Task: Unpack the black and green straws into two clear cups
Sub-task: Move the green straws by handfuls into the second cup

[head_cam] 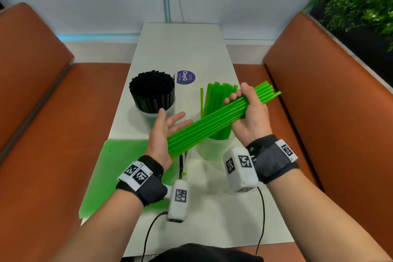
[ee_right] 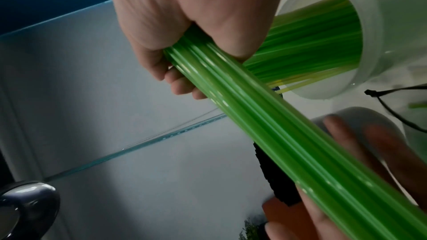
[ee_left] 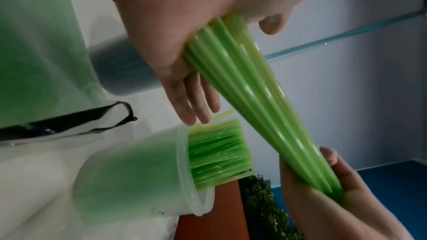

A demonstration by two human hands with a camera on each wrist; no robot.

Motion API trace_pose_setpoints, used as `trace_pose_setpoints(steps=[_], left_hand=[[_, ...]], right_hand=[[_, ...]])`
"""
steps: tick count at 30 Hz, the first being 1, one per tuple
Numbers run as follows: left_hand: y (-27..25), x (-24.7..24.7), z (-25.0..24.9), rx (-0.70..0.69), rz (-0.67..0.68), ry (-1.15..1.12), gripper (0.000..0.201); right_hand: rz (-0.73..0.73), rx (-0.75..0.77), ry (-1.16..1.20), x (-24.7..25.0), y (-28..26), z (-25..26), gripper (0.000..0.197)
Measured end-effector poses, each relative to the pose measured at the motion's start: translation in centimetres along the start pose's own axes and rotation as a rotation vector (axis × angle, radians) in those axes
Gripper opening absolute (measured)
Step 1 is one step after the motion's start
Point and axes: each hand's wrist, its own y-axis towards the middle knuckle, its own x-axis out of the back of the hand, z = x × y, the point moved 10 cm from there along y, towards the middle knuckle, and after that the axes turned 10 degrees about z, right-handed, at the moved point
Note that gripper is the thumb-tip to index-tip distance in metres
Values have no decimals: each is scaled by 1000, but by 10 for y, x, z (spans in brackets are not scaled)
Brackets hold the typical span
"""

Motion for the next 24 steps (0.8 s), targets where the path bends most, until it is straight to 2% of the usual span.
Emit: trace_pose_setpoints(steps=[11, 16, 21, 24], left_hand=[[3, -16, -2, -66, -13, 106, 61], [6, -21, 3, -50, 5, 179, 57], [10, -21, 12, -13, 20, 450, 34], [15, -31, 27, 55, 101, 700, 54]], right_hand=[[41, 68, -58, -14, -1, 8, 8], [110, 54, -173, -24, 1, 9, 8], [94, 211, -392, -26, 10, 55, 14], [80, 295, -525, -29, 15, 77, 17]])
